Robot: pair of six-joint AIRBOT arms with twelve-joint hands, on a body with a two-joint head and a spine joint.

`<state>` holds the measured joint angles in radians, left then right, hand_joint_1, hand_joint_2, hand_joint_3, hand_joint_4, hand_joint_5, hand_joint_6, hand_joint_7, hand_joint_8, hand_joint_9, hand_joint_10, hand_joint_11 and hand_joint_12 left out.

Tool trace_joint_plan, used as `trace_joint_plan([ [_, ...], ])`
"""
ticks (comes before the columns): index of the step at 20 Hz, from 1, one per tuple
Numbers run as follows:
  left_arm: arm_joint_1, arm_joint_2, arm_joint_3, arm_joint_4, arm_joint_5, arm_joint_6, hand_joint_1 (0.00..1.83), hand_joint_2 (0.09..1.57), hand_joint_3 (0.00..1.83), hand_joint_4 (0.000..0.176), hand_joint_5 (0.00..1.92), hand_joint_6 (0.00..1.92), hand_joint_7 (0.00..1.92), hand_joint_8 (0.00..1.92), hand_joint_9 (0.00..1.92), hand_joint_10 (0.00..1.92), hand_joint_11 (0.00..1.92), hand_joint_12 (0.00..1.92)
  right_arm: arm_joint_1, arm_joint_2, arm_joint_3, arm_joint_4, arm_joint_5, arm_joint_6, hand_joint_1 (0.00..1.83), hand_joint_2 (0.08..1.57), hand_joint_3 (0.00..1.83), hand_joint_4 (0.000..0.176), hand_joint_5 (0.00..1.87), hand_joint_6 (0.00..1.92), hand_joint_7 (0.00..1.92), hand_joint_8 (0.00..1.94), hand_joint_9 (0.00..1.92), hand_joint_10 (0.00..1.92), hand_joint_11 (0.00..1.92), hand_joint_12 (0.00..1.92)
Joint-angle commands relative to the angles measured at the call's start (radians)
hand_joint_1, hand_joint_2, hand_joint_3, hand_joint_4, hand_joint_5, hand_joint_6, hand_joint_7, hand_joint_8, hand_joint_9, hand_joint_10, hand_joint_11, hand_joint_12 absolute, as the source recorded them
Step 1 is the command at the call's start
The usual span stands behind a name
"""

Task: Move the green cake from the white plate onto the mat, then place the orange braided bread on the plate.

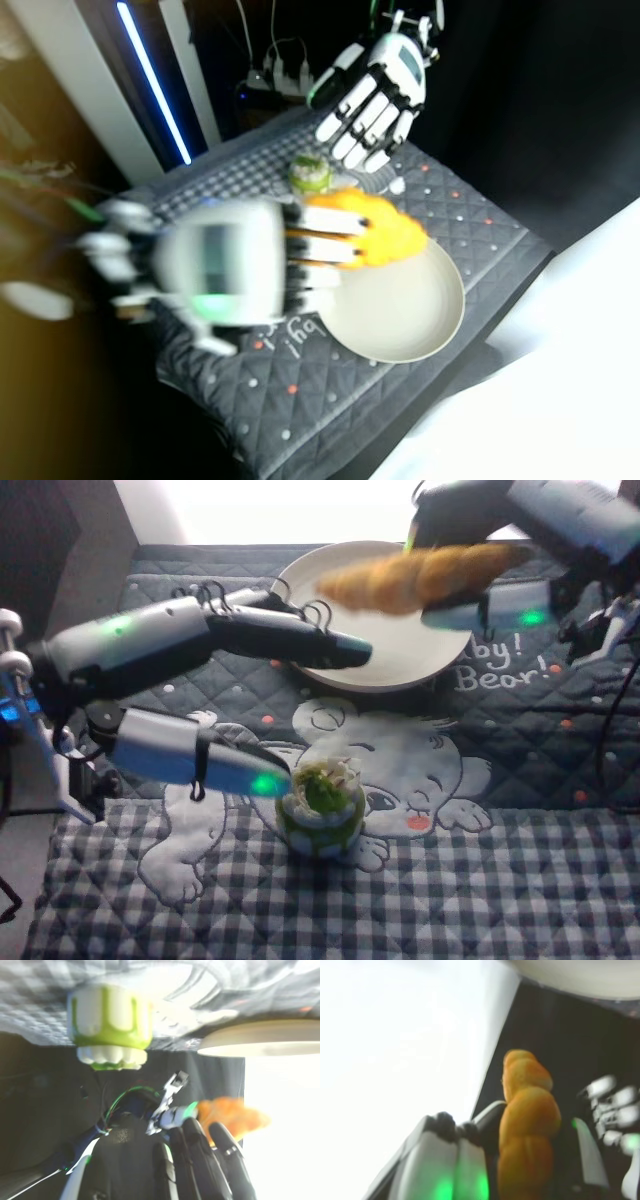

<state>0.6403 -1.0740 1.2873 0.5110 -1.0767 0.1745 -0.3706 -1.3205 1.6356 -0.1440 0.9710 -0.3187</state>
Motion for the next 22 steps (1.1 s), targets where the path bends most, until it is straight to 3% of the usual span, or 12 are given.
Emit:
trace_joint_plan([
  [1, -0.017, -0.004, 0.003, -0.041, -0.118, -0.008, 0.77, 0.94, 0.00, 0.034, 0.45, 0.00, 0.52, 0.01, 0.51, 0.00, 0.12, 0.81, 0.020, 0.021, 0.022, 0.062, 0.092, 0.003, 1.37, 1.14, 0.00, 0.000, 0.68, 1.20, 0.91, 0.98, 1.06, 1.11, 0.99, 1.05],
  [2, -0.026, -0.013, 0.005, -0.030, -0.117, -0.017, 0.77, 0.94, 0.00, 0.034, 0.45, 0.00, 0.52, 0.01, 0.51, 0.00, 0.12, 0.81, 0.022, 0.016, 0.034, 0.059, 0.073, 0.003, 1.37, 1.14, 0.00, 0.000, 0.68, 1.20, 0.91, 0.98, 1.06, 1.11, 0.99, 1.05],
  [3, -0.035, -0.019, 0.007, -0.018, -0.117, -0.026, 0.85, 0.94, 0.00, 0.051, 0.44, 0.00, 0.53, 0.01, 0.52, 0.01, 0.12, 0.81, 0.024, 0.011, 0.046, 0.059, 0.051, 0.003, 1.36, 1.17, 0.00, 0.000, 0.75, 1.16, 0.84, 1.13, 0.92, 1.31, 0.71, 1.40],
  [5, -0.048, -0.023, 0.004, 0.001, -0.114, -0.037, 0.85, 0.99, 0.00, 0.000, 0.55, 0.00, 0.60, 0.00, 0.58, 0.00, 0.14, 0.81, 0.027, -0.009, 0.086, 0.063, 0.002, 0.003, 1.36, 1.16, 0.00, 0.000, 0.83, 1.23, 0.90, 1.01, 0.81, 1.34, 0.57, 1.23],
  [6, -0.048, -0.023, 0.004, 0.004, -0.116, -0.040, 0.83, 1.00, 0.00, 0.000, 0.58, 0.00, 0.61, 0.00, 0.59, 0.00, 0.12, 0.84, 0.028, -0.015, 0.102, 0.066, -0.011, 0.004, 1.36, 1.16, 0.00, 0.000, 0.85, 1.21, 0.92, 0.96, 0.80, 1.35, 0.58, 1.14],
  [7, -0.048, -0.023, 0.002, 0.007, -0.117, -0.040, 0.85, 0.98, 0.00, 0.015, 0.52, 0.00, 0.60, 0.00, 0.59, 0.00, 0.09, 0.87, 0.029, -0.016, 0.115, 0.072, -0.022, 0.004, 1.46, 1.15, 0.00, 0.000, 0.84, 1.17, 0.92, 0.93, 0.83, 1.24, 0.65, 1.55],
  [11, -0.038, -0.027, -0.004, 0.010, -0.124, -0.042, 0.93, 0.94, 0.00, 0.105, 0.53, 0.00, 0.63, 0.00, 0.58, 0.00, 0.00, 0.94, 0.035, -0.015, 0.164, 0.100, -0.046, 0.004, 1.36, 1.17, 0.00, 0.000, 0.84, 1.16, 0.83, 1.10, 0.81, 1.40, 0.57, 1.23],
  [18, -0.038, -0.045, -0.005, 0.016, -0.143, -0.046, 0.84, 0.97, 0.00, 0.031, 0.57, 0.00, 0.60, 0.00, 0.50, 0.01, 0.00, 0.67, 0.065, -0.021, 0.191, 0.113, -0.082, 0.004, 1.35, 1.19, 0.00, 0.000, 0.82, 1.26, 0.82, 1.06, 0.73, 1.47, 0.55, 1.15],
  [19, -0.038, -0.046, -0.005, 0.016, -0.144, -0.048, 0.85, 0.94, 0.00, 0.038, 0.52, 0.00, 0.59, 0.00, 0.48, 0.00, 0.00, 0.66, 0.066, -0.025, 0.193, 0.112, -0.092, 0.005, 1.45, 1.19, 0.01, 0.000, 0.80, 1.26, 0.80, 1.09, 0.72, 1.38, 0.58, 1.64],
  [20, -0.038, -0.047, -0.005, 0.016, -0.144, -0.052, 0.88, 0.92, 0.00, 0.066, 0.50, 0.00, 0.60, 0.00, 0.50, 0.01, 0.00, 0.74, 0.066, -0.029, 0.195, 0.112, -0.099, 0.005, 1.46, 1.20, 0.00, 0.000, 0.79, 1.27, 0.77, 1.13, 0.70, 1.38, 0.57, 1.76],
  [21, -0.038, -0.046, -0.005, 0.016, -0.144, -0.054, 0.89, 0.90, 0.00, 0.089, 0.53, 0.01, 0.62, 0.01, 0.52, 0.01, 0.00, 0.81, 0.066, -0.031, 0.195, 0.112, -0.100, 0.005, 1.37, 1.20, 0.00, 0.000, 0.79, 1.26, 0.82, 1.14, 0.73, 1.43, 0.52, 1.30],
  [22, -0.037, -0.046, -0.005, 0.016, -0.145, -0.055, 0.86, 0.91, 0.00, 0.089, 0.62, 0.02, 0.65, 0.01, 0.53, 0.01, 0.00, 0.80, 0.066, -0.034, 0.195, 0.108, -0.102, 0.005, 1.45, 1.17, 0.00, 0.000, 0.71, 0.54, 0.77, 1.20, 0.80, 1.41, 0.51, 1.04],
])
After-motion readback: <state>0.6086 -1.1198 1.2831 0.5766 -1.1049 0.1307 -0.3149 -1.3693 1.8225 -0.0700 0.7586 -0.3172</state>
